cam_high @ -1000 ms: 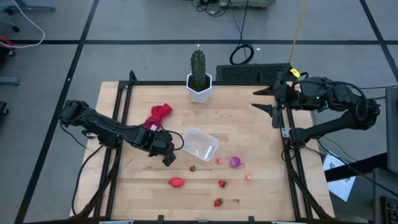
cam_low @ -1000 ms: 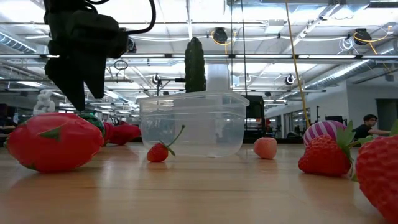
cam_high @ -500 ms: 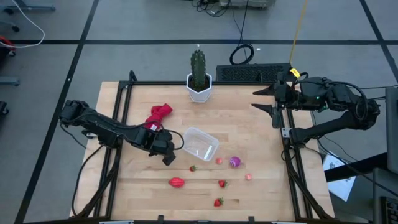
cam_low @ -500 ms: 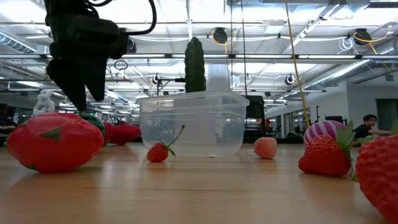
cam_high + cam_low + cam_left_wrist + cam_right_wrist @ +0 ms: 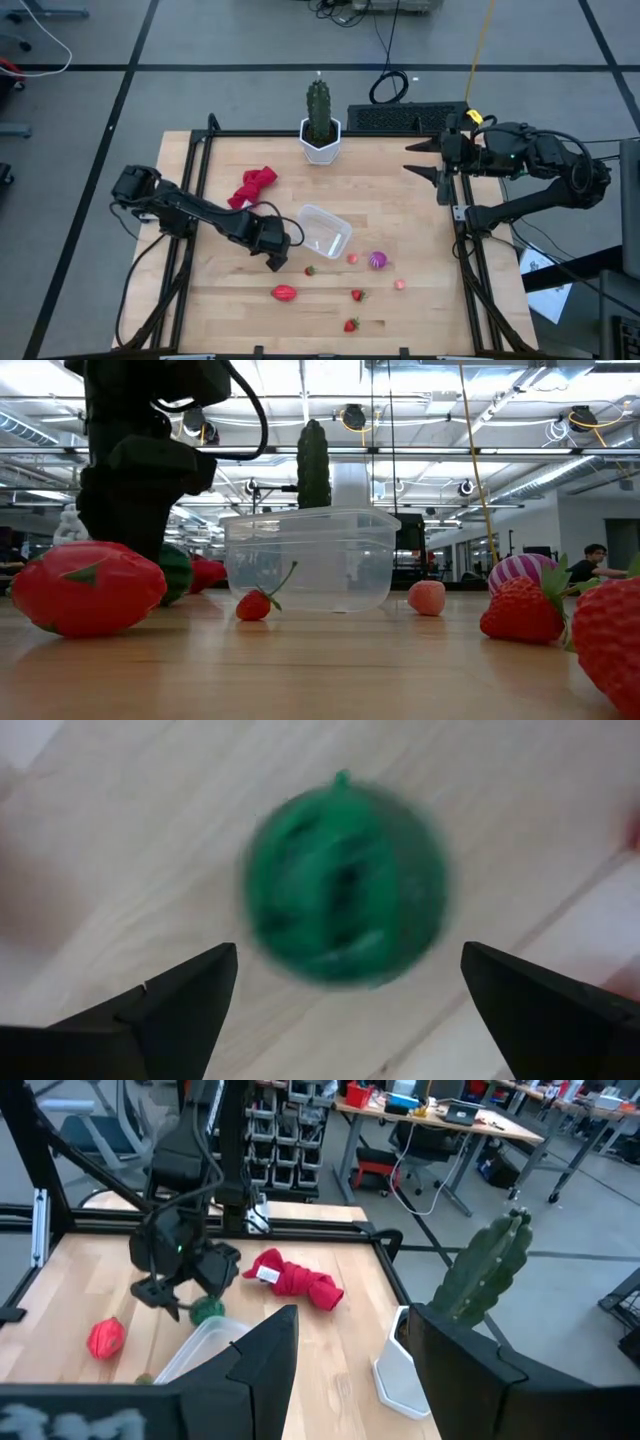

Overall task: Pick and placing Produce into tupperware
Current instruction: Put the green watermelon into the transparent container

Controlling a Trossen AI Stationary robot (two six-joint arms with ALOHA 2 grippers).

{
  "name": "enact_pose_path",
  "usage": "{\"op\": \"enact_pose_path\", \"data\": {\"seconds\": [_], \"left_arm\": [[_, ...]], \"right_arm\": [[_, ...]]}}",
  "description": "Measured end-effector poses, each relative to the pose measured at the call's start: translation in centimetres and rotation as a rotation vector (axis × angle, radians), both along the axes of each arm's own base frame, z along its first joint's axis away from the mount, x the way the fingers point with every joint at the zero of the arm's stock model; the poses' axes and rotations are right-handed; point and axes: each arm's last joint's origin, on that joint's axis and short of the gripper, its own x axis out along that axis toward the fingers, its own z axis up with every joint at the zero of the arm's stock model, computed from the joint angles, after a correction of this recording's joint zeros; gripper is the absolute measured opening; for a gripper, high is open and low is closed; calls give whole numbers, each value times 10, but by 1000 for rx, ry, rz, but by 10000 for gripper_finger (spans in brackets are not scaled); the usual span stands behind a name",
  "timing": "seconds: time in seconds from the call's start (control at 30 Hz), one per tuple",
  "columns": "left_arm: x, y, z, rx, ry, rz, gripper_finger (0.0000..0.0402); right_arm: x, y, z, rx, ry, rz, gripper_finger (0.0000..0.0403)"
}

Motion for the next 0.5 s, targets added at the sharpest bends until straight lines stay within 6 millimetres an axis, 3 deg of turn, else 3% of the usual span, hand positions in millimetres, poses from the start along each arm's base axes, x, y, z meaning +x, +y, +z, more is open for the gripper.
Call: {"op": "enact_pose_path", "data": {"seconds": [0.5], "left_arm": [[5, -1, -1, -14, -41, 12, 392]], "right_arm": [[7, 0, -1, 0, 6, 0, 183]]}}
